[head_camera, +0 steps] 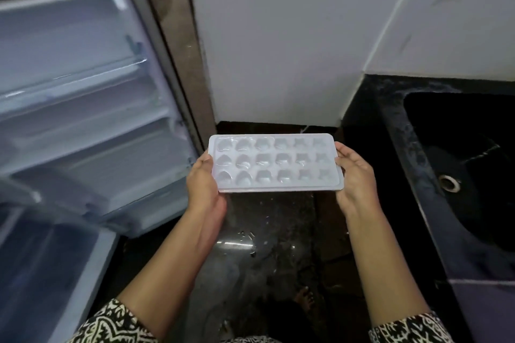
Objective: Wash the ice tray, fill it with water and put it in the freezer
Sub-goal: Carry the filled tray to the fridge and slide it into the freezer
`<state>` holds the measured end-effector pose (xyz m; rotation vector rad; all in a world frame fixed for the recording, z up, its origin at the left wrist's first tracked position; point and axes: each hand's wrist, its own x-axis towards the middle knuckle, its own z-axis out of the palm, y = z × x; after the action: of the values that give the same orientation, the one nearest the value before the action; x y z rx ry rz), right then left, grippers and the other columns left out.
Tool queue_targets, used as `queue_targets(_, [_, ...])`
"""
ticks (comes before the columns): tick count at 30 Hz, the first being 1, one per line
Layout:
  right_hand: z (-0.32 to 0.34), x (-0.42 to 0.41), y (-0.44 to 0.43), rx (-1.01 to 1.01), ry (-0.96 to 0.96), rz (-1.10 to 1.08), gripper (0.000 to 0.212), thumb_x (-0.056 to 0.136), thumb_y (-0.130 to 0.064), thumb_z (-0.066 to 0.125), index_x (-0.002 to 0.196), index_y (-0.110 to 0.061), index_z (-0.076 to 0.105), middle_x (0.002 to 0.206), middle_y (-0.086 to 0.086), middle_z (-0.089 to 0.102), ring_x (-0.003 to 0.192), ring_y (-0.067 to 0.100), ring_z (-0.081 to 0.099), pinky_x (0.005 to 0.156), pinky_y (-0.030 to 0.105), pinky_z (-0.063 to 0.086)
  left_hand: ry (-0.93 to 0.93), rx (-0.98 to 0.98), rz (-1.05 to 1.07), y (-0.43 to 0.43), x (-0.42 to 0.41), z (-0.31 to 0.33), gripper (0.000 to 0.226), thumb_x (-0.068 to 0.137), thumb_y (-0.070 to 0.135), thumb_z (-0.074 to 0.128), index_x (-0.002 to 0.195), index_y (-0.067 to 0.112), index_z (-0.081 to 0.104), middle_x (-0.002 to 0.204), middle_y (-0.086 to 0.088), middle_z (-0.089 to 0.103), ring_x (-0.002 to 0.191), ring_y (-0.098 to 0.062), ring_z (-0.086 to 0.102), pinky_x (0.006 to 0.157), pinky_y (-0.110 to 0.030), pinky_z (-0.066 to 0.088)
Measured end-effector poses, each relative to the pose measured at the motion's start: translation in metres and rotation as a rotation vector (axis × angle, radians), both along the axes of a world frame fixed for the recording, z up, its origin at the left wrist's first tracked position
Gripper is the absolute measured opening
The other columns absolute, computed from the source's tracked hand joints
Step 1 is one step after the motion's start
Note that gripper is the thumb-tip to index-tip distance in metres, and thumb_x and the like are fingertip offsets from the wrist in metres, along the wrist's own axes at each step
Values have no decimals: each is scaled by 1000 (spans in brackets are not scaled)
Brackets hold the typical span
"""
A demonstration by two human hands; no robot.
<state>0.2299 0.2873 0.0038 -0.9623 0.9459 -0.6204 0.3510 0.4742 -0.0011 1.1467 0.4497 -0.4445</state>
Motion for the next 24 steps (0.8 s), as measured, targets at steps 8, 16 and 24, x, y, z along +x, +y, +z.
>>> queue_targets(8, [4,76,117,32,-31,276,31,87,7,45,106,-10,64,82,0,74,72,16,71,57,29,57,-1,-12,294,144,22,2,21,101,15,47,113,8,63,106,-12,70,82,-25,69,77,-44,58])
queue_targets(16, [12,151,229,40,-52,553,33,87,10,41,106,-6,62,94,8,68,79,22,65,61,30,55,-9,-11,577,261,33,14,26,100,15,49,121,7,63,115,-14,70,102,-33,68,90,-56,54])
queue_targets(24, [15,220,332,34,-42,855,30,88,9,42,99,-9,64,83,2,71,67,15,69,54,28,56,3,1,855,359,39,16,18,100,21,51,104,21,68,94,-2,76,89,-28,72,84,-58,56])
